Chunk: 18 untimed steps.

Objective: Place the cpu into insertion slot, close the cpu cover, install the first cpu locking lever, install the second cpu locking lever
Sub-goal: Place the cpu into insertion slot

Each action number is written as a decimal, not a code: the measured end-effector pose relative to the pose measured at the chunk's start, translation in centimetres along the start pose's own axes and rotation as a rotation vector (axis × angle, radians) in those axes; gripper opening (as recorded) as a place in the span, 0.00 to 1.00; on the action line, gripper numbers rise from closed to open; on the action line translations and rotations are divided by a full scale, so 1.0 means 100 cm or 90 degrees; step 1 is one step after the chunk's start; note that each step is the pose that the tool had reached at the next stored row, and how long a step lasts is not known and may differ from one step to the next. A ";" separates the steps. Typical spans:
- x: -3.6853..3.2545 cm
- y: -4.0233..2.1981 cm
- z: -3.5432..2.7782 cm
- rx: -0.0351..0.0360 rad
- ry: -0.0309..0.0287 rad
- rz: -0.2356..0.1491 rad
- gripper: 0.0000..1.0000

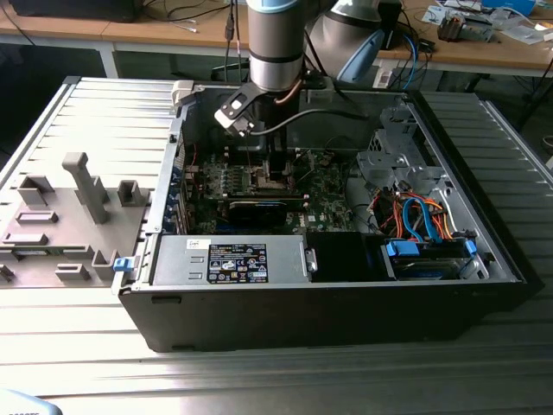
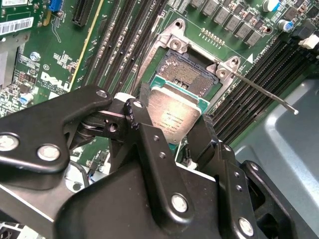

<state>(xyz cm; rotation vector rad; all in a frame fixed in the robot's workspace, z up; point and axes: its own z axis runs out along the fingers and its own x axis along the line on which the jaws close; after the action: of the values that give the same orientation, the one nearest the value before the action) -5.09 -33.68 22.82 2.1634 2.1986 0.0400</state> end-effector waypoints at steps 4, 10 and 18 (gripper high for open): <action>0.0000 -0.0002 0.0007 0.0000 -0.0001 0.000 0.55; 0.0001 -0.0012 0.0017 0.0000 0.0000 0.000 0.55; 0.0001 -0.0026 0.0032 0.0000 -0.0001 0.000 0.55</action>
<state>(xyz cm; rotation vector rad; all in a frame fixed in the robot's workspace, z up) -5.33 -33.68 22.49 2.1634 2.1986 0.0399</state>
